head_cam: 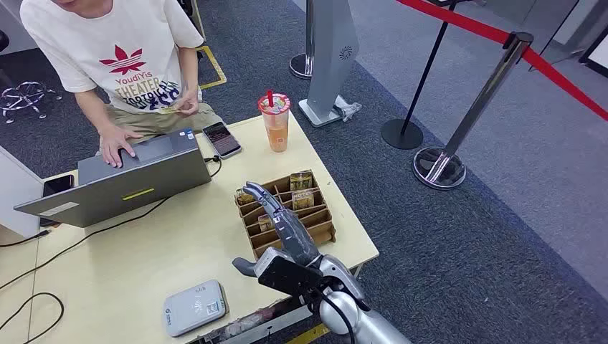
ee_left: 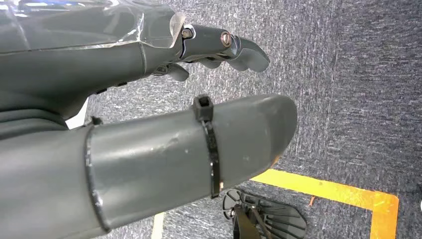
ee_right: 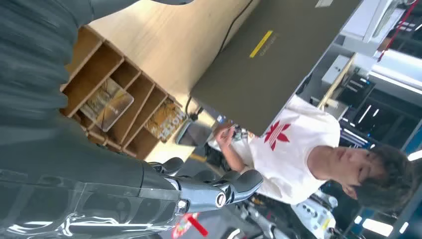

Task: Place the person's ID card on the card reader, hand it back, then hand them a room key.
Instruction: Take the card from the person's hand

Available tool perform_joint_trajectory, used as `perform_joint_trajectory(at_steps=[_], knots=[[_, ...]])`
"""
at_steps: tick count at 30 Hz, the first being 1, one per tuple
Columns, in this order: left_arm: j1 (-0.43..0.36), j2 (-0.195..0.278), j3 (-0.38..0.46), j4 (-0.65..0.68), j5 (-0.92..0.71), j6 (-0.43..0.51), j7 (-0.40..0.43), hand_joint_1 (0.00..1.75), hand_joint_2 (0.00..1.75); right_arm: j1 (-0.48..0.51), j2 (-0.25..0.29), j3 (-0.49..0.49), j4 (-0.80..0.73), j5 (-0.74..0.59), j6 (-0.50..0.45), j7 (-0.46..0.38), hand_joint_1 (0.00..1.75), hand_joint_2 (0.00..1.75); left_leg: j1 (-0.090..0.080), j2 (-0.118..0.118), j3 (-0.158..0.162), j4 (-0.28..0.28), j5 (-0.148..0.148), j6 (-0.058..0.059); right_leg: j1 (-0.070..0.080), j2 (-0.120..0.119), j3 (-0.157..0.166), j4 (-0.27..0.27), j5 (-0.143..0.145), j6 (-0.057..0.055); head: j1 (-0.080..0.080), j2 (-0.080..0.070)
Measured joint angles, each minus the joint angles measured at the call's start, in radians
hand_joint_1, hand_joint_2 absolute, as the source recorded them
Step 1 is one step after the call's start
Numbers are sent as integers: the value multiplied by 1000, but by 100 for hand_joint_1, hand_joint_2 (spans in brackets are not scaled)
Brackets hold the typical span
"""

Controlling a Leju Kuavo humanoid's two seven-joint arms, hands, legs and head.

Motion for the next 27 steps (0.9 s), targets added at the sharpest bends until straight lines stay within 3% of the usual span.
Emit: perform_joint_trajectory(at_steps=[1, 2, 3, 5, 8, 20, 24, 27], knots=[[0, 0, 0, 0, 0, 0, 0, 0, 0, -1, 0, 0, 0, -39, 22, -3, 0, 58, 0, 0, 0, 0, 0, 0, 0, 0, 0, 0, 0, 0, 0, 0], [0, 0, 0, 0, 0, 0, 0, 0, 0, -1, 0, 0, 1, -90, 47, -7, 0, 44, 0, 0, 0, 0, 0, 0, 0, 0, 0, 0, 0, 0, 0, 0], [0, 0, 0, 0, 1, 0, 0, 0, 0, -3, 0, 0, 2, -174, 89, -13, 0, 0, 0, 0, 0, 0, 0, 0, 0, 0, 0, 0, 0, 0, 0, 0], [0, 0, 0, 0, 2, 0, 0, 0, 0, -6, 0, 0, 8, -336, 162, -25, 0, 0, 0, 0, 0, 0, 0, 0, 0, 0, 0, 0, 0, 0, 0, 0], [0, 0, 0, 0, 4, 0, 0, 0, 0, -11, 0, 0, 20, -441, 207, -32, 0, 0, 0, 0, 0, 0, 0, 0, 0, 0, 0, 0, 0, 0, 0, 0], [1, 0, 1, 0, 3, 3, -1, 0, 0, -14, 0, -2, 42, -505, 245, -28, 0, 0, 0, 0, 0, 0, 0, 0, 0, 0, 0, 0, 0, 0, 0, 0], [1, 0, 1, 0, 3, 3, -2, 0, 0, -14, 0, -2, 42, -515, 249, -27, 0, 175, 0, 0, 0, 0, 0, 0, 0, 0, 0, 0, 0, 0, 0, 0], [1, 0, 1, 0, 1, 3, -4, 0, 0, -14, 0, -2, 42, -513, 249, -26, 0, 175, 0, 0, 0, 0, 0, 0, 0, 0, 0, 0, 0, 0, 0, 0]])
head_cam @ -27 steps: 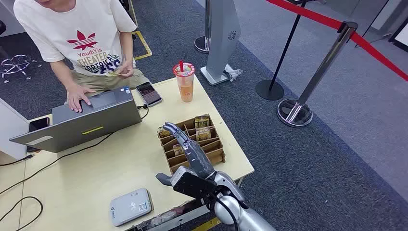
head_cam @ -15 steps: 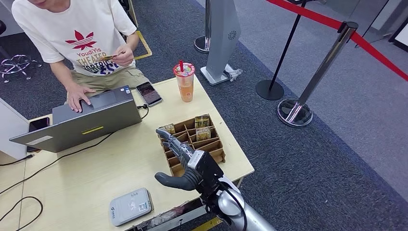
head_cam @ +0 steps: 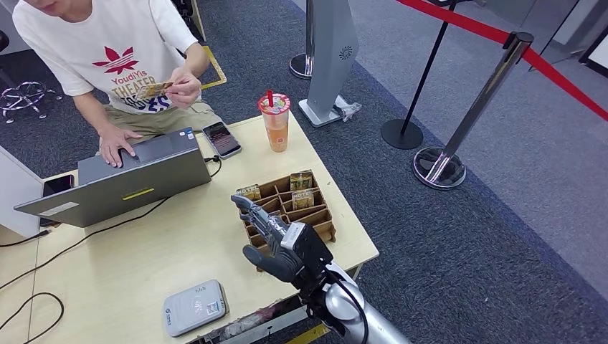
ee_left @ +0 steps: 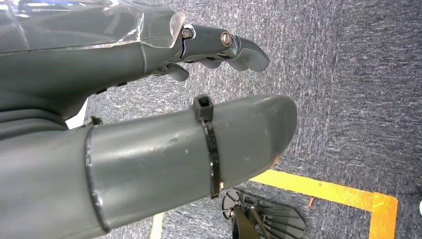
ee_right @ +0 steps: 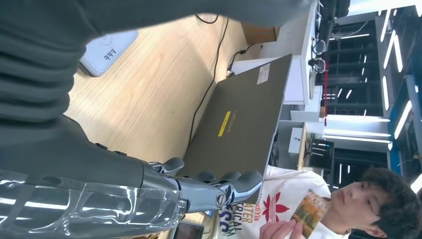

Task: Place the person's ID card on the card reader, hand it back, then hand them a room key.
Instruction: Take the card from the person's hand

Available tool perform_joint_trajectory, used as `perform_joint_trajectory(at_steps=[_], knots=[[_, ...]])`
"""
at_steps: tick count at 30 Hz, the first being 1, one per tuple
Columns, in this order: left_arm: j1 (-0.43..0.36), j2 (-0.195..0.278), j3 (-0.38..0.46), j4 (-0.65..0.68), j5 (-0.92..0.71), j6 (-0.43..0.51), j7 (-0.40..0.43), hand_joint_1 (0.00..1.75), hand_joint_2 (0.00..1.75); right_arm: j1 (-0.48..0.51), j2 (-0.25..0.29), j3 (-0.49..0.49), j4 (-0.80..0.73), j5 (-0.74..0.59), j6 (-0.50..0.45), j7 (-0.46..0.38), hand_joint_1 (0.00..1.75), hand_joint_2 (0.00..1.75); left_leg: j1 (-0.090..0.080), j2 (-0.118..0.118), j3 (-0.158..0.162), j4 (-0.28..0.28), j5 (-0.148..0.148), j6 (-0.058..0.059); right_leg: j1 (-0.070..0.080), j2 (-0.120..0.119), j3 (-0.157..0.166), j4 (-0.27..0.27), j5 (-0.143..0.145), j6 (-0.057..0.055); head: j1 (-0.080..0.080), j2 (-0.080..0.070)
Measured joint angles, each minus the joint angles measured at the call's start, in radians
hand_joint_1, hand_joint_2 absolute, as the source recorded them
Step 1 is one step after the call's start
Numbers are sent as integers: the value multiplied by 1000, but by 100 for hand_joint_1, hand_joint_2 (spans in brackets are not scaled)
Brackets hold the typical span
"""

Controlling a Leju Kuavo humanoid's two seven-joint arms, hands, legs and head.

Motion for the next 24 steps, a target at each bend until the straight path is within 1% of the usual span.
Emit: perform_joint_trajectory(at_steps=[6, 12, 15, 19, 24], knots=[[0, 0, 0, 0, 0, 2, -3, 0, 0, -1, 0, -3, 0, 46, -21, 10, 0, 175, 0, 0, 0, 0, 0, 0, 0, 0, 0, 0, 0, 0, 0, 0], [0, 0, 0, 0, 0, 3, -4, 0, 0, -20, 0, -4, -3, 168, -97, 11, 0, 175, 0, 0, 0, 0, 0, 0, 0, 0, 0, 0, 0, 0, 0, 0], [0, 0, 0, 0, -2, 3, -5, 0, 0, -38, 0, -4, -10, 271, -165, 3, 0, 175, 0, 0, 0, 0, 0, 0, 0, 0, 0, 0, 0, 0, 0, 0], [0, 0, 0, 0, -6, 3, -7, 0, 0, -71, 0, -4, -23, 433, -279, -18, 0, 175, 0, 0, 0, 0, 0, 0, 0, 0, 0, 0, 0, 0, 0, 0], [-1, 0, 0, 0, -7, 3, -8, 0, 0, -125, -3, 13, -25, 578, -417, -51, 0, 175, 0, 0, 0, 0, 0, 0, 0, 0, 0, 0, 0, 0, 0, 0]])
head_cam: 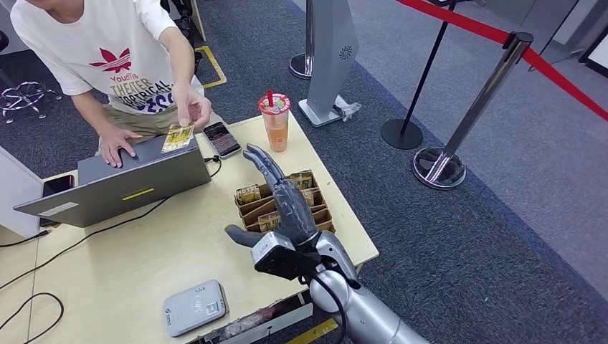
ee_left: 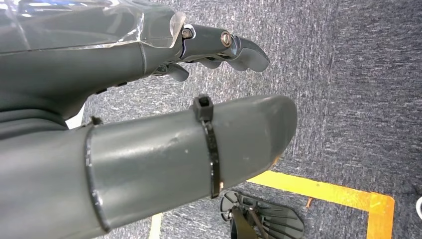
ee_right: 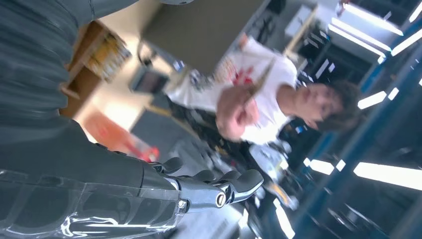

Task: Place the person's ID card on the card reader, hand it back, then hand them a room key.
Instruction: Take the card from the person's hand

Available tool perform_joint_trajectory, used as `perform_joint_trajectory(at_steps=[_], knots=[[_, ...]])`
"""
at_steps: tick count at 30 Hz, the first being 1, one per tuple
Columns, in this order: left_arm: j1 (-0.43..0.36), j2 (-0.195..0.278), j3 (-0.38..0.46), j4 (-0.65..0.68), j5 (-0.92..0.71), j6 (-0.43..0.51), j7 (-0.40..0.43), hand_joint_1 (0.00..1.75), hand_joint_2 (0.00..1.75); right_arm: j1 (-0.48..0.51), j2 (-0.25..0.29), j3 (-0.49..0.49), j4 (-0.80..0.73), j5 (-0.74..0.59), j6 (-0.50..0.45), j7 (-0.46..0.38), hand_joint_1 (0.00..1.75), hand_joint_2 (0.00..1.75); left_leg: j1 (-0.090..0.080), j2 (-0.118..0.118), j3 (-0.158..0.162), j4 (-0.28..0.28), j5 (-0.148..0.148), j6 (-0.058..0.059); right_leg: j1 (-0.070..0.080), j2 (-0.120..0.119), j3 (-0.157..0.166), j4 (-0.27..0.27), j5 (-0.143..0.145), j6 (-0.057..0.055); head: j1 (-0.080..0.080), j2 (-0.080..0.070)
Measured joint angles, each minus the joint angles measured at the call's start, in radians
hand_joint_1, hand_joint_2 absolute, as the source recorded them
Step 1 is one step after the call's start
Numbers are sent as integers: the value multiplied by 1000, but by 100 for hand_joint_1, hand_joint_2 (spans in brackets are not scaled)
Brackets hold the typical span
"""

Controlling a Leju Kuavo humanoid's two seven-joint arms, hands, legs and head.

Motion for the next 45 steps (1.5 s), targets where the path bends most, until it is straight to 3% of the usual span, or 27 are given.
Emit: perform_joint_trajectory(at_steps=[7, 19, 29, 38, 40, 43, 45], knots=[[-1, 0, 0, 0, -5, -3, 0, 0, 0, -94, -9, 45, 22, 91, -74, 3, 0, 175, 0, 0, 0, 0, 0, 0, 0, 0, 0, 0, 0, 0, 0, 0], [-1, 1, 0, 0, 2, -3, 1, 0, 0, -291, -14, 107, 215, 139, -73, 25, 0, 175, 0, 0, 0, 0, 1, -1, 0, 0, 0, 0, 1, 0, 0, 0], [-1, 3, 0, 0, 6, -2, 4, 0, 0, -388, -10, 123, 360, 132, -74, 24, 1, 175, 0, 0, 0, 0, 1, -1, 0, 0, 0, 0, 1, 0, 0, 0], [-1, 3, 1, 0, 6, 2, 7, 0, 0, -401, -6, 124, 412, 116, -90, 12, 34, 175, 0, 0, 0, 0, 1, -1, 0, 0, 0, 0, 1, 0, 0, 0], [-1, 3, 1, 0, 5, 3, 7, 0, 0, -401, -6, 124, 417, 114, -94, 11, 55, 175, 0, 0, 0, 0, 1, -1, 0, 0, 0, 0, 1, 0, 0, 0], [-1, 3, 1, 0, 4, 3, 7, 0, 0, -402, -6, 124, 423, 109, -101, 9, 114, 175, 0, 0, 0, 0, 1, -1, 0, 0, 0, 0, 1, 0, 0, 0], [-1, 3, 1, 0, 3, 3, 7, 0, 0, -402, -6, 124, 425, 103, -106, 9, 140, 175, 0, 0, 0, 0, 1, -1, 0, 0, 0, 0, 1, 0, 0, 0]])
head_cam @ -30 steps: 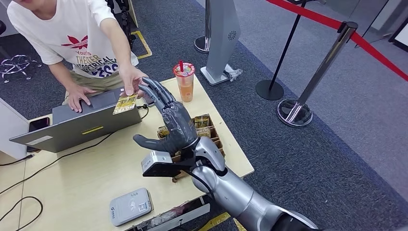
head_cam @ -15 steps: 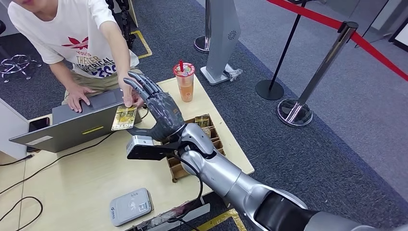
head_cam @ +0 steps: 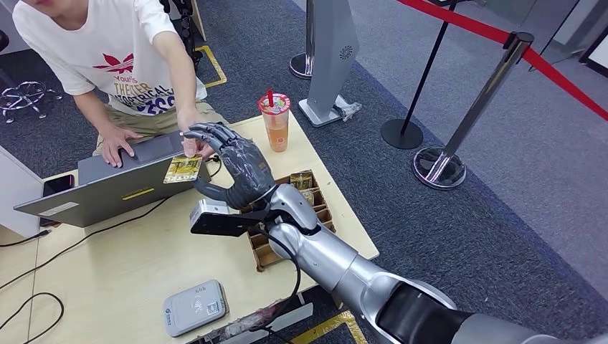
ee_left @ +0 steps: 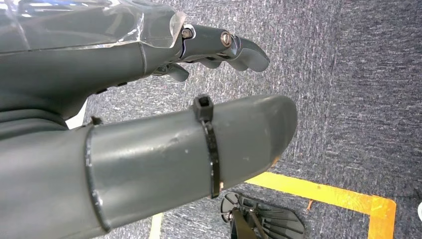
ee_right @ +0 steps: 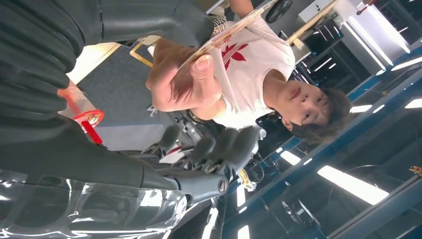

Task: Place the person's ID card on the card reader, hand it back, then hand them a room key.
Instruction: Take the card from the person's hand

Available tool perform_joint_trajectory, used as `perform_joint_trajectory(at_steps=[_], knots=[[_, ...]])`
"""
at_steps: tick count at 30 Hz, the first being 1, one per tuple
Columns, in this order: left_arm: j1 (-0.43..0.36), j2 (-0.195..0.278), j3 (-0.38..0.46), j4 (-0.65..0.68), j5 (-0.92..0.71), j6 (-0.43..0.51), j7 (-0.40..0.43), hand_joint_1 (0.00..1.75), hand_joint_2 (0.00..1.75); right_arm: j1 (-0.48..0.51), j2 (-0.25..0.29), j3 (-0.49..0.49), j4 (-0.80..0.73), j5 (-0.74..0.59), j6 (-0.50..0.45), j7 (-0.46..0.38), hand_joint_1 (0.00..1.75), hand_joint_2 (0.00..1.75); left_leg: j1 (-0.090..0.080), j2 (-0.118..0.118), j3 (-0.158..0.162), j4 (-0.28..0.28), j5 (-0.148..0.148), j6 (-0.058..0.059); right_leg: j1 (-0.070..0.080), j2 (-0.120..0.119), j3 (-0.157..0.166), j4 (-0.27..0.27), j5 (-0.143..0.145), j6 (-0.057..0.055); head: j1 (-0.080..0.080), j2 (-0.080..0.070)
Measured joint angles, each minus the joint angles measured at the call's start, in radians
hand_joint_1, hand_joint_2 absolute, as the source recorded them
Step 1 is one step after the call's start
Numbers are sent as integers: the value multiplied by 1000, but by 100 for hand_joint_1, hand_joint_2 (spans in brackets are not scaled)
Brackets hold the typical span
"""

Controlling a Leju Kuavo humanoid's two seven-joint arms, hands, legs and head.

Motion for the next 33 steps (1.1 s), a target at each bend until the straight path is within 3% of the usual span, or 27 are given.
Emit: perform_joint_trajectory(at_steps=[7, 26, 33], knots=[[0, 1, 0, 0, -4, 0, 0, 0, 0, 0, 0, 0, 0, -2, -9, 2, 175, 175, 0, 0, 0, 0, 0, 0, 0, 0, 0, 0, 0, 0, 0, 0], [0, 1, 0, 0, -6, -1, 6, 0, 0, 5, 0, 0, -8, -14, -13, 8, 175, 175, 0, 0, 0, 0, 0, 0, 0, 0, 0, 0, 0, 0, 0, 0], [0, 1, 0, 0, -6, -3, 6, 0, 0, 9, 0, -1, -20, -185, 113, -11, 175, 175, 0, 0, 0, 0, 0, 0, 0, 0, 0, 0, 0, 0, 0, 0]])
